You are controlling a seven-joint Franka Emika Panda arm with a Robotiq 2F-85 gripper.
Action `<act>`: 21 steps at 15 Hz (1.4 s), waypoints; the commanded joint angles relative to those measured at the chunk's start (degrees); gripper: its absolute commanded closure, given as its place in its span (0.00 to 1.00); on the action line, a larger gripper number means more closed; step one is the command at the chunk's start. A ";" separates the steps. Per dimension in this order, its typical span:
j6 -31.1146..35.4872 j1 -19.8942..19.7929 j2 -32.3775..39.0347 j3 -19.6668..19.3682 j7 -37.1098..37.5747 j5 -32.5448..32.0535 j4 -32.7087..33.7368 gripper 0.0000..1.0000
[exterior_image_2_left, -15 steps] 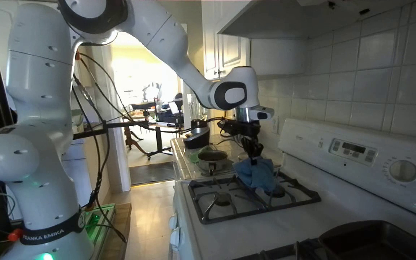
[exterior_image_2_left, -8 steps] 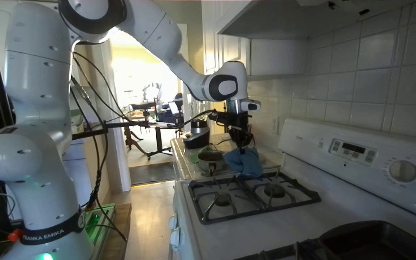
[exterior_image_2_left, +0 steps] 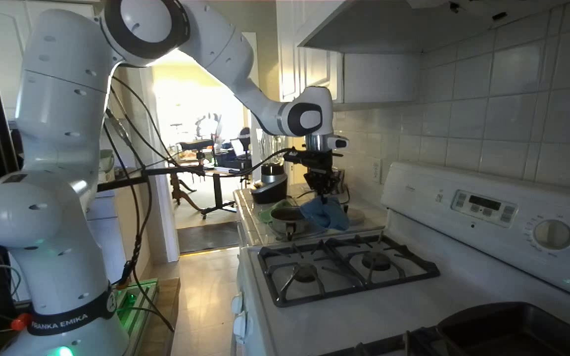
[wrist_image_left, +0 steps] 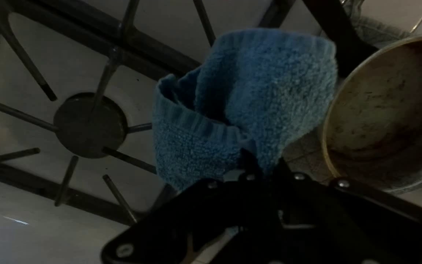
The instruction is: Use the blue towel to wipe the hood above the stove then place it on the left side of the counter.
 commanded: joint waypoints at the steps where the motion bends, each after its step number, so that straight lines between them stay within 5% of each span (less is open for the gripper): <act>1: -4.11 1.43 5.20 0.99 -4.60 -0.36 7.30 0.97; 21: -6.81 11.09 21.99 3.01 -12.71 -6.09 28.66 0.97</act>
